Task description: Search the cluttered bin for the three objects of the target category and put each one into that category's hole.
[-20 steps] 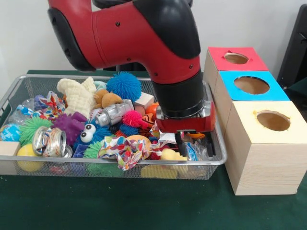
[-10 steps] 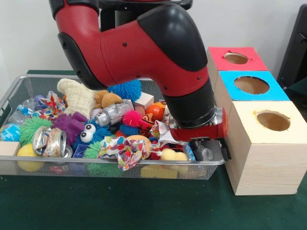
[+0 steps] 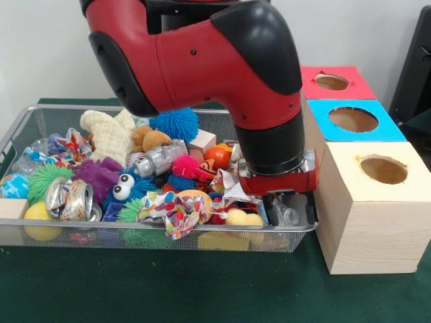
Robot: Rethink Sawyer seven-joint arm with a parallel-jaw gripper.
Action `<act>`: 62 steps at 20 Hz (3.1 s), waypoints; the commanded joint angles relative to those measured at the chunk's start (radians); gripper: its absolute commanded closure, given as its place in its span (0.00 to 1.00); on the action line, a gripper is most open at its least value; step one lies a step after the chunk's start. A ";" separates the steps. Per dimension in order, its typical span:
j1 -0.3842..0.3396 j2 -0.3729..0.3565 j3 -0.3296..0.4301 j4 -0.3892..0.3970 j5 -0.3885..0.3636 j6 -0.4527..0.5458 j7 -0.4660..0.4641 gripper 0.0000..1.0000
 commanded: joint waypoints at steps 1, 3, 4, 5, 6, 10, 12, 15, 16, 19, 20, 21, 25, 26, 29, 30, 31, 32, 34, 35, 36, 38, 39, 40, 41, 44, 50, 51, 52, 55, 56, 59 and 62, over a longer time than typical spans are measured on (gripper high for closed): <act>0.024 -0.077 -0.090 -0.066 -0.109 0.150 -0.154 0.00; 0.020 -0.077 -0.085 -0.068 -0.100 0.175 -0.152 0.00; 0.015 -0.083 -0.079 -0.059 -0.094 0.172 -0.146 0.00; 0.009 -0.089 -0.069 -0.051 -0.083 0.172 -0.140 0.00; 0.005 -0.096 -0.063 -0.044 -0.076 0.179 -0.137 0.00; 0.009 -0.107 -0.063 -0.039 -0.078 0.229 -0.151 0.00; -0.004 -0.064 -0.036 -0.045 -0.066 0.255 -0.193 0.00; -0.010 -0.028 -0.031 -0.047 -0.070 0.233 -0.192 0.00; -0.011 -0.024 -0.033 -0.044 -0.071 0.235 -0.189 0.00; -0.007 -0.010 -0.055 -0.054 -0.083 0.261 -0.178 0.00; -0.009 -0.002 -0.057 -0.052 -0.086 0.251 -0.173 0.00; -0.011 0.012 -0.059 -0.052 -0.091 0.240 -0.172 0.00; -0.014 0.036 -0.063 -0.054 -0.098 0.247 -0.179 0.00; -0.016 0.041 -0.060 -0.048 -0.094 0.247 -0.179 0.00; -0.010 0.056 -0.061 -0.049 -0.091 0.258 -0.174 0.00; -0.010 0.062 -0.060 -0.047 -0.092 0.246 -0.170 0.00; -0.008 0.064 -0.063 -0.050 -0.094 0.251 -0.169 0.00; -0.005 0.066 -0.065 -0.053 -0.095 0.257 -0.168 0.00; -0.009 0.063 -0.068 -0.042 -0.098 0.258 -0.172 0.00; -0.015 0.061 -0.066 -0.029 -0.096 0.258 -0.176 0.00; -0.018 0.061 -0.065 -0.023 -0.094 0.259 -0.178 0.00; -0.021 0.059 -0.064 -0.017 -0.095 0.272 -0.188 0.00; -0.025 0.058 -0.060 -0.010 -0.092 0.277 -0.195 0.00; -0.029 0.060 -0.056 -0.006 -0.088 0.288 -0.203 0.00; -0.031 0.061 -0.055 -0.001 -0.087 0.295 -0.207 0.00; -0.039 0.063 -0.046 -0.004 -0.083 0.321 -0.228 0.00; -0.053 0.076 -0.037 0.005 -0.076 0.349 -0.226 0.00; -0.053 0.080 -0.036 0.001 -0.076 0.349 -0.223 0.00; -0.056 0.087 -0.031 0.003 -0.073 0.346 -0.222 0.00; -0.067 0.111 -0.016 0.028 -0.049 0.297 -0.179 0.00; -0.068 0.120 -0.011 0.032 -0.044 0.279 -0.168 0.00; -0.070 0.142 -0.003 0.051 -0.034 0.229 -0.132 0.00; -0.079 0.157 0.017 0.081 -0.016 0.142 -0.084 0.00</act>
